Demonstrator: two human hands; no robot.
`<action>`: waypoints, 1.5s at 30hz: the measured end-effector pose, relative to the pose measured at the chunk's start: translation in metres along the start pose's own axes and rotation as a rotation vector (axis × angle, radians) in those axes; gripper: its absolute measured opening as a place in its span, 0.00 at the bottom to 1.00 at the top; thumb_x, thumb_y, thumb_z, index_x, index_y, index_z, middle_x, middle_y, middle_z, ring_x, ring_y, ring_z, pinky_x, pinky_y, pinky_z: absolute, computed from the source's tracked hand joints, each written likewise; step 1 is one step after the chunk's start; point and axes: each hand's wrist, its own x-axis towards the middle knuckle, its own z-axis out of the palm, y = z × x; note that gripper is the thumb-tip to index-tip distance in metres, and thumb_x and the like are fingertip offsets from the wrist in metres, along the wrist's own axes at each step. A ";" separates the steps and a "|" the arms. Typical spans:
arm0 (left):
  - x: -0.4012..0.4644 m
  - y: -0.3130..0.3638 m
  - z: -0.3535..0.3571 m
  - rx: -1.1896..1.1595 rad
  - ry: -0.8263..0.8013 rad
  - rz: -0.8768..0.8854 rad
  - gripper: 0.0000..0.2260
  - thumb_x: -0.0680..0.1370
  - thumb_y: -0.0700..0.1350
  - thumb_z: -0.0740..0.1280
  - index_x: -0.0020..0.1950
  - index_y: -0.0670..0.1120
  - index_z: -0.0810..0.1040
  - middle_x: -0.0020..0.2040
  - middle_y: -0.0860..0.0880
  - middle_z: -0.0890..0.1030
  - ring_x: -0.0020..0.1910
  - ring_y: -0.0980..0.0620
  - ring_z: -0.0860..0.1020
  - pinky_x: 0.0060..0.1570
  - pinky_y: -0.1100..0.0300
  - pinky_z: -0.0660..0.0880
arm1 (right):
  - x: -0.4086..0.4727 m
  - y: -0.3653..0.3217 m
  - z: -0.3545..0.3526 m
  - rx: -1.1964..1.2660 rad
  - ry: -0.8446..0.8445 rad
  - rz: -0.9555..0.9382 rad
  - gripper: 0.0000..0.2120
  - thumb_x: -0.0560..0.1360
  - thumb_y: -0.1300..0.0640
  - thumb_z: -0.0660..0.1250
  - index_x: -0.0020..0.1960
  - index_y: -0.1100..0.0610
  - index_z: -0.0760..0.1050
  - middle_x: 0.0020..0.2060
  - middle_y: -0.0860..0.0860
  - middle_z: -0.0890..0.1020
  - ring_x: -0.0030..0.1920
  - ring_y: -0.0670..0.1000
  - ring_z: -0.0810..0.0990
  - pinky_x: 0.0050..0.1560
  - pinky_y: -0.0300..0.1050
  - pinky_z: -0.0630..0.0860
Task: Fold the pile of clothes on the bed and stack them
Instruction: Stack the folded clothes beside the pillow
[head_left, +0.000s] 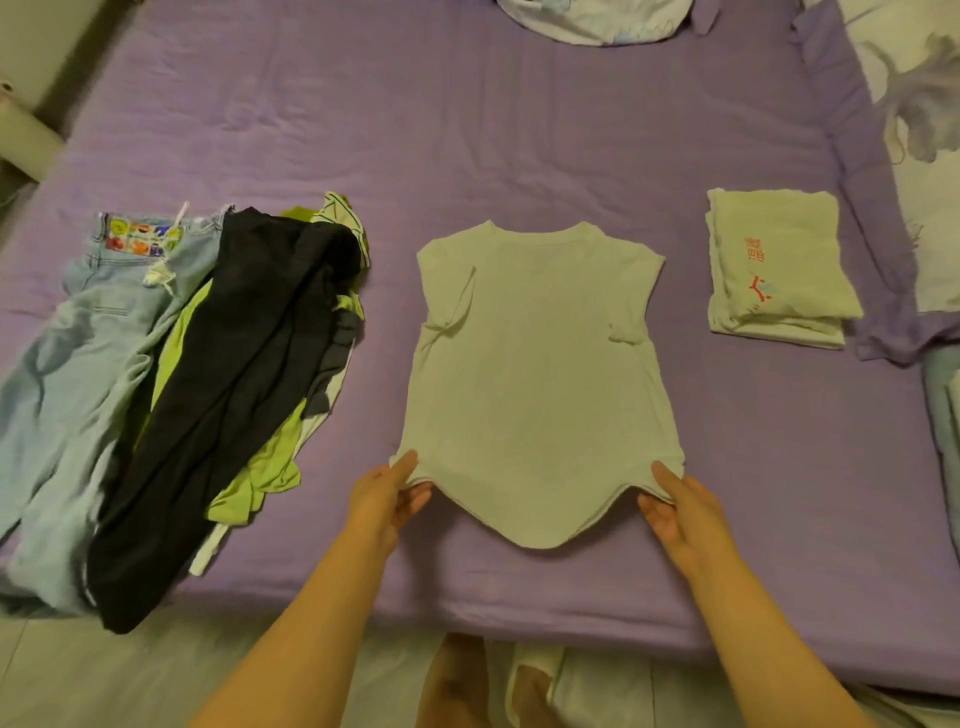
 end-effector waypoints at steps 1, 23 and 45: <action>0.003 0.010 0.008 -0.046 -0.019 0.004 0.04 0.76 0.41 0.70 0.45 0.41 0.78 0.33 0.45 0.84 0.29 0.50 0.82 0.28 0.62 0.79 | 0.003 -0.007 0.009 0.021 -0.001 -0.015 0.04 0.77 0.63 0.65 0.50 0.58 0.76 0.34 0.49 0.85 0.32 0.46 0.83 0.30 0.37 0.79; 0.146 0.198 0.142 -0.329 -0.236 -0.119 0.07 0.82 0.40 0.58 0.56 0.39 0.73 0.56 0.40 0.78 0.30 0.50 0.83 0.29 0.58 0.80 | 0.124 -0.162 0.187 0.221 0.012 -0.030 0.05 0.80 0.61 0.60 0.49 0.62 0.73 0.37 0.54 0.84 0.31 0.50 0.84 0.32 0.44 0.82; 0.211 0.149 0.180 1.371 0.183 0.625 0.34 0.77 0.62 0.61 0.78 0.55 0.50 0.79 0.43 0.46 0.76 0.41 0.49 0.72 0.44 0.53 | 0.245 -0.109 0.241 -2.096 -0.165 -0.814 0.36 0.76 0.31 0.39 0.72 0.50 0.67 0.71 0.59 0.68 0.70 0.64 0.67 0.59 0.78 0.60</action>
